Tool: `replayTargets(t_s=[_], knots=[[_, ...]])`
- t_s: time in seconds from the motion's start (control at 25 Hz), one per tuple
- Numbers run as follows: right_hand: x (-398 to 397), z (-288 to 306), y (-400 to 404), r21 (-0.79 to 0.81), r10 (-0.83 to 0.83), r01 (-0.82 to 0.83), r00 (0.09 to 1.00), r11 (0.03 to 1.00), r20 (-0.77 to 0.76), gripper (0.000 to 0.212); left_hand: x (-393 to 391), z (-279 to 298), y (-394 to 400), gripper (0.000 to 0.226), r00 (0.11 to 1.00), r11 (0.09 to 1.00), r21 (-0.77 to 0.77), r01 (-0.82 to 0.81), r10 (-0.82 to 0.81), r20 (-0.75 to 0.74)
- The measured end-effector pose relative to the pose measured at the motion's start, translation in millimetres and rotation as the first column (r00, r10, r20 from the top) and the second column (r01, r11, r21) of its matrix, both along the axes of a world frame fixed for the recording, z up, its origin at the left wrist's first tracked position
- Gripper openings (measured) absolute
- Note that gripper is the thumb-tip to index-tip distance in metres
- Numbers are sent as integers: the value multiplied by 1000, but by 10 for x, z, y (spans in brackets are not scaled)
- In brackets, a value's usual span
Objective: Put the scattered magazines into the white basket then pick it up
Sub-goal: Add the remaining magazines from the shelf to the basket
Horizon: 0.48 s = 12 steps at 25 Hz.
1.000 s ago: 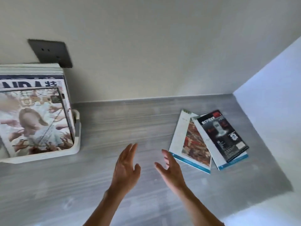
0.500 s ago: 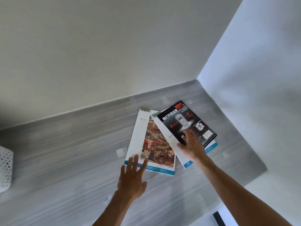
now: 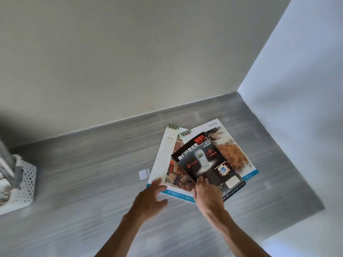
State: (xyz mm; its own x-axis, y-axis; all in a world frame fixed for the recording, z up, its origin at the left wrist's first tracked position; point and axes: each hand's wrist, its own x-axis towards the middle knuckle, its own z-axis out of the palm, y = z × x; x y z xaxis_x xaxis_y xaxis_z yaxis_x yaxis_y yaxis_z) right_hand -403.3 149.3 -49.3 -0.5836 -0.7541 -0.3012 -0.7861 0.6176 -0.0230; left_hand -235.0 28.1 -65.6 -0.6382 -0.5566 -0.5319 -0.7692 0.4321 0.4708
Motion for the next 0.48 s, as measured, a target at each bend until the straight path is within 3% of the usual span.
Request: replayTargets(t_s=[0.08,0.12,0.24,0.32,0.36,0.48], knots=[[42,209,-14,-204,13,29,980,979,201,20,127,135,-141,33,927,912,298,-280,338,-163],[133,336,-56,-332,63,44,950,942,304,17,229,201,-165,27,848,844,361,-397,487,-206],[536,669,-298,-623,245,190,803,759,544,18,532,407,-212,19,507,583,512,-631,809,-298],[771,810,-526,-630,346,271,648,728,678,19,795,589,-325,12,220,423,698,-578,904,-366],[839,835,-628,-603,372,279,577,747,727,18,939,687,-408,14,115,391,737,-552,910,-397],[963,825,-931,-582,408,270,495,767,767,19,1408,885,-624,26,-27,421,689,-589,842,-538]])
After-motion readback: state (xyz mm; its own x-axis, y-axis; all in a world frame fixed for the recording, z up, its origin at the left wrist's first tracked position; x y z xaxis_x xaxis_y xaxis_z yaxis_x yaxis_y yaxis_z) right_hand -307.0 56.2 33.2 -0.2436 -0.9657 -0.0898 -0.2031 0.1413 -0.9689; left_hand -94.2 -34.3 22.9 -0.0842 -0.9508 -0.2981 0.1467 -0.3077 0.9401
